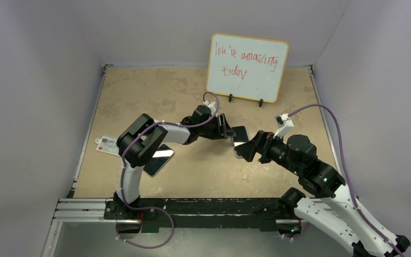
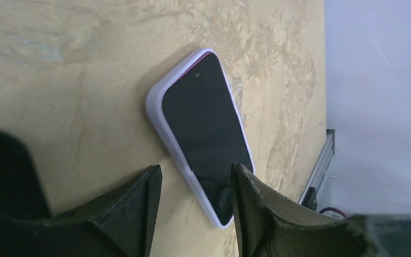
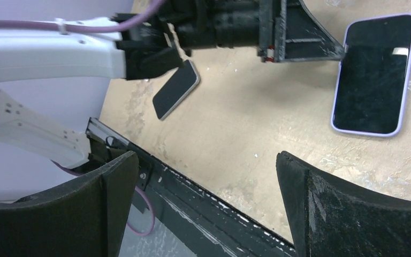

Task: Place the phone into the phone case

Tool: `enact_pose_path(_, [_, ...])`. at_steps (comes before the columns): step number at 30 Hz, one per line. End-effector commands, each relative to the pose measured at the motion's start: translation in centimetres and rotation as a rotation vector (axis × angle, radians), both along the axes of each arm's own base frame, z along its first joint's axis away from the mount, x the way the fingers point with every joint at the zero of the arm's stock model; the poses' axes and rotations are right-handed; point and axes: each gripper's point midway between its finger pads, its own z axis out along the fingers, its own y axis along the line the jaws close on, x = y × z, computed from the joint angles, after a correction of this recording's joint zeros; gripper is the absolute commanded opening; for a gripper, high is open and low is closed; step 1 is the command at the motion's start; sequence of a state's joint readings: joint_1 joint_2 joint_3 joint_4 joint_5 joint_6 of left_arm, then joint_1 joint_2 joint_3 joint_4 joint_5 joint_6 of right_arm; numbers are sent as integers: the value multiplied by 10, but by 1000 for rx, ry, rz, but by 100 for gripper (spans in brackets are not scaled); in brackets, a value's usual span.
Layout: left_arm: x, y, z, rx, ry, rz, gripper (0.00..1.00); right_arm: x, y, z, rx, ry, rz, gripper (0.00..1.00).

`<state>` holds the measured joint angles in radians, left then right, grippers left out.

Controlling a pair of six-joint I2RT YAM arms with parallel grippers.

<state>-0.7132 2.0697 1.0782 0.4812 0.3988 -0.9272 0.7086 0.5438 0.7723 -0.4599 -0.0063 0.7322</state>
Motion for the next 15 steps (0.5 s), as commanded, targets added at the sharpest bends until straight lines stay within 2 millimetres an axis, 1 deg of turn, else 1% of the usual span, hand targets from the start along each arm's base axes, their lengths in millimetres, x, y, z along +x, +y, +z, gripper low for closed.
enact_pose_path(1, [17, 25, 48, 113, -129, 33, 53, 7, 5, -10, -17, 11, -3, 99])
enact_pose_path(4, [17, 50, 56, 242, -168, 53, 55, 10, 8, -15, -24, 8, 2, 99])
enact_pose_path(5, [17, 59, 66, 272, -191, 61, 59, 11, 9, -17, -24, 8, 2, 99])
enact_pose_path(6, [12, 71, 64, 330, -183, 60, 63, 13, 10, -18, -24, 6, 2, 99])
enact_pose_path(8, [6, 92, 71, 416, -211, 58, 72, 14, 15, -20, -18, 3, 20, 99])
enact_pose_path(12, [-9, 139, 79, 586, -235, 52, 77, 19, 20, -19, -32, -29, 42, 99])
enact_pose_path(15, [-21, 171, 83, 671, -224, 31, 79, 21, 25, -22, -31, -47, 64, 99])
